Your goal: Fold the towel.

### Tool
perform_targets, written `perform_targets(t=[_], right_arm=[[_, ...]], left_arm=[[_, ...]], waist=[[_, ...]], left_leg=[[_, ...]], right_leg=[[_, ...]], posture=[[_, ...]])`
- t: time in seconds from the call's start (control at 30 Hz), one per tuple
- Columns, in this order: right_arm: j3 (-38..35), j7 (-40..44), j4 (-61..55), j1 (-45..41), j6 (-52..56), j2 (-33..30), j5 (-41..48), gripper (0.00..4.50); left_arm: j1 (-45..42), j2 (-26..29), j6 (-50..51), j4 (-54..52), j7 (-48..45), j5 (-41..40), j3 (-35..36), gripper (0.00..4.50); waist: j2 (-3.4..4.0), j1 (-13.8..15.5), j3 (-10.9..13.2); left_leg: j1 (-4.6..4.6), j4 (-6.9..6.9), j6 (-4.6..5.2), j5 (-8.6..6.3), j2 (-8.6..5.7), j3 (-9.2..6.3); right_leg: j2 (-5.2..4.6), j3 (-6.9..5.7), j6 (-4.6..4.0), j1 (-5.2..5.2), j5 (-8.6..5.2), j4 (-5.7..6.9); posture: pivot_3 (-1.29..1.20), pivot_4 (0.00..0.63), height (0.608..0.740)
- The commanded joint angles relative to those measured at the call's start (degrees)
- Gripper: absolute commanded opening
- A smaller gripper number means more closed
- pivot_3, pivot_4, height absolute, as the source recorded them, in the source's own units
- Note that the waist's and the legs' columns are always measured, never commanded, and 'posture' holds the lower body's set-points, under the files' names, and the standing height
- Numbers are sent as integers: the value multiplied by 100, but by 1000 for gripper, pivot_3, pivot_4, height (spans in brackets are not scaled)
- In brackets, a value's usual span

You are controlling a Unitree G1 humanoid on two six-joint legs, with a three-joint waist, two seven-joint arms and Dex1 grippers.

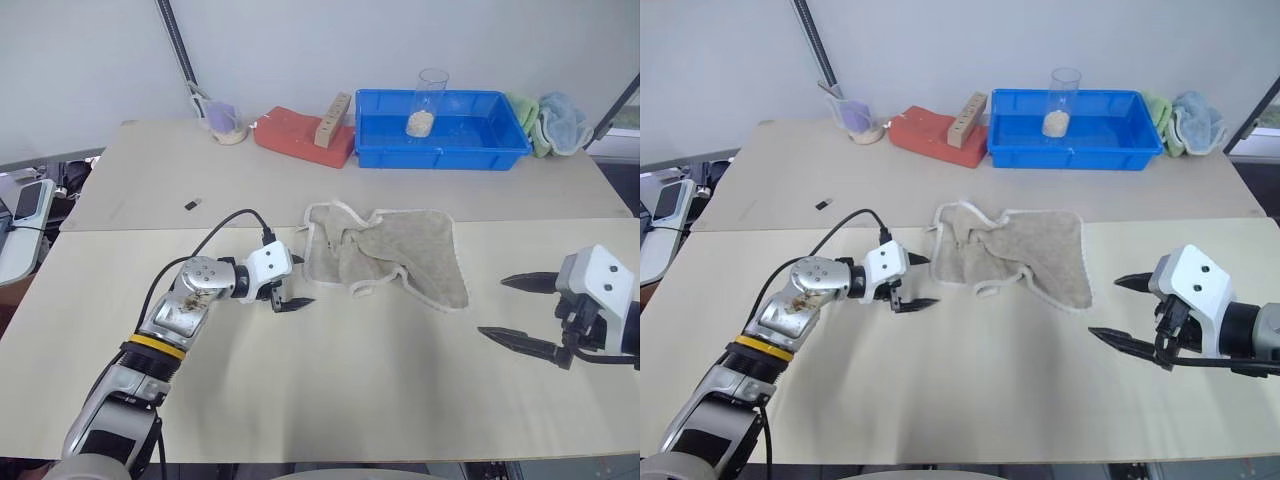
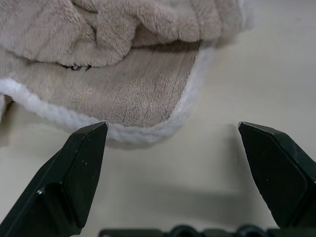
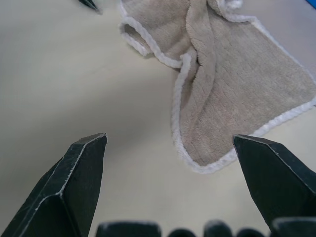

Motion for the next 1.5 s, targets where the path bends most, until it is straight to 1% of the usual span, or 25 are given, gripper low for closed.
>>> perform_targets(t=[0.03, 0.1, 0.2, 0.33, 0.47, 0.6, 0.73, 0.87, 1.03, 1.17, 1.33, 1.5], right_arm=[[-266, -106, -228, -14, 102, 16, 96, 4472], [-263, -139, -251, -21, 135, 10, 121, 4472], [-256, -165, -271, -24, 163, 2, 151, 4500], [-245, -182, -289, -52, 194, -16, 196, 4500], [-196, -149, -279, -136, 132, -41, 248, 4500], [-47, -116, -190, -290, 15, -102, 227, 4500], [850, -197, 328, -600, -667, -254, -491, 4500], [1774, -318, 1025, -1070, -1207, -109, -1019, 4500], [2724, -292, 2080, -1521, -1923, 105, -1694, 4500], [3113, -306, 2729, -1814, -2296, 299, -1995, 4500], [3437, -357, 3375, -2271, -2466, 671, -2178, 4500], [3606, -314, 3818, -2464, -2728, 760, -2428, 3042]], left_arm=[[-316, -128, -406, 497, -57, 221, -48, 4500], [-438, -233, -502, 757, -72, 329, -106, 4500], [-573, -389, -627, 1034, 6, 552, -228, 3741], [-665, -465, -632, 1268, 95, 820, -326, 1795], [-692, -452, -627, 1412, 156, 962, -342, 19], [-674, -421, -565, 1389, 87, 907, -297, 19], [-426, -236, -105, 704, -256, 522, -73, 19], [-171, -21, 187, 157, -442, 348, 63, 19], [-4, 87, 391, -125, -457, 257, 162, 19], [80, 100, 485, -256, -422, 247, 209, 19], [179, 129, 550, -361, -385, 234, 275, 19], [266, 188, 612, -482, -435, 200, 346, 0]], waist=[[1, 4, 0], [1, 13, -1], [1, 32, -1], [1, 41, -1], [0, 30, -1], [0, 1, -1], [-1, -42, 0], [-3, -93, 2], [-3, -72, 2], [-1, -44, 1], [-1, -67, 1], [3, -94, -2]], left_leg=[[-1, 3, 0, 0, 0, -1], [0, 6, 1, 1, -4, -1], [0, 10, 2, 2, -6, -1], [2, 12, 5, 3, -7, -1], [6, 12, 11, 7, -6, -1], [15, 12, 14, 9, -6, -1], [19, 11, 14, 9, -3, 0], [16, 10, 15, 9, 4, -1], [16, 13, 15, 10, 2, -4], [15, 14, 15, 10, 1, -5], [19, 13, 15, 10, 3, -6], [20, 13, 15, 10, 4, -10]], right_leg=[[0, -1, 0, 0, 0, 1], [-2, -1, 0, 1, 0, 4], [-3, -2, 1, 3, 0, 8], [-3, -2, 2, 4, 0, 15], [-2, -1, 2, 5, 0, 24], [-1, 0, 2, 12, 0, 27], [0, 1, 2, 12, 0, 27], [5, 1, 1, 3, 0, 28], [1, 1, 2, 0, 0, 27], [-1, 1, 1, -3, 0, 28], [3, 2, 1, -4, 0, 30], [4, 0, 1, -2, 0, 31]], posture=[[0, 150, 740], [0, 150, 740], [0, 150, 740], [0, 150, 740], [0, 150, 740], [0, 150, 740], [0, 150, 740], [0, 150, 740], [0, 150, 740], [0, 150, 740], [0, 150, 740], [0, 150, 740]])
